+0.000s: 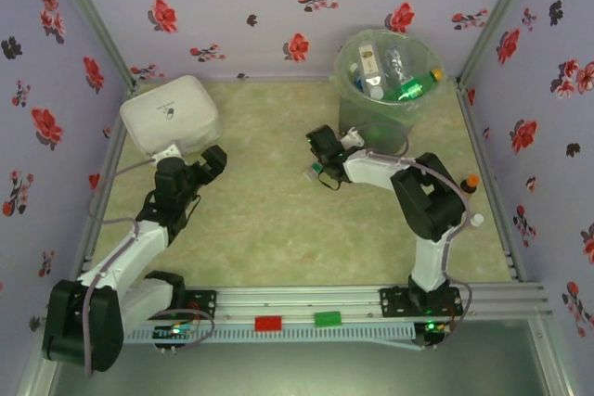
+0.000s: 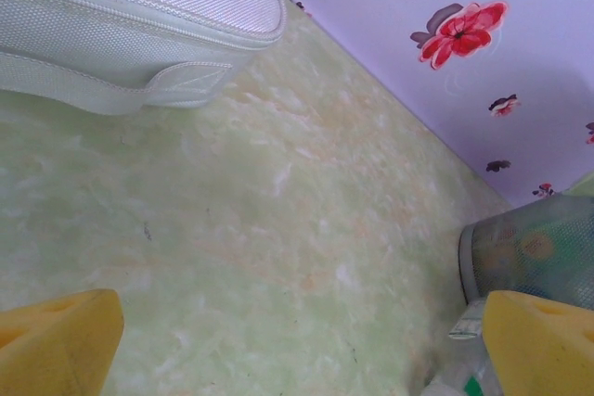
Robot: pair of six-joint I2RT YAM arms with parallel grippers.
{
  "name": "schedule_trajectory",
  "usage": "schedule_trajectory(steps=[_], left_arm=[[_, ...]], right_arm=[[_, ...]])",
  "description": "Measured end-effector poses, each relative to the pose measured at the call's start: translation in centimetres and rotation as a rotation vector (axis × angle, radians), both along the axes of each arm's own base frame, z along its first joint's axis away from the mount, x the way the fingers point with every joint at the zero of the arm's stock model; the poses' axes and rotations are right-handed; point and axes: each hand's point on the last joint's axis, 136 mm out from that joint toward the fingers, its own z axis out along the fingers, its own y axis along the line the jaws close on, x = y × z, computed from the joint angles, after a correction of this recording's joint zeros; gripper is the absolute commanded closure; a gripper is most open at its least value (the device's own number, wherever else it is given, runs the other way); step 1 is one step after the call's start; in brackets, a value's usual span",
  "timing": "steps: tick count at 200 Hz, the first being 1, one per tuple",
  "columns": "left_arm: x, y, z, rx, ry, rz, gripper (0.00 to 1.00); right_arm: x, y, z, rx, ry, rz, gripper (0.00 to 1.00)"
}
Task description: Put the plastic bottles in the bin
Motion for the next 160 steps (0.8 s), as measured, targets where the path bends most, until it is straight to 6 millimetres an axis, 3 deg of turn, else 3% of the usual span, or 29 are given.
schedule_trajectory(steps=[70,108,160], left_arm=[[0.6,0.4,1.2,0.002,-0.022,0.023,0.00],[1.4,0.5,1.9,0.002,-0.033,0.033,0.00],[1.8,0.3,1.5,0.002,-0.023,0.030,0.00]], right_arm=[[-1.8,-0.7,5.5,-0.051,-0.099,0.169,0.59],[-3.2,0.4,9.1,-0.044,-0.144,0.329,0.62],[-5.6,2.1,8.7,-0.055,-0.085,0.550,0.64]])
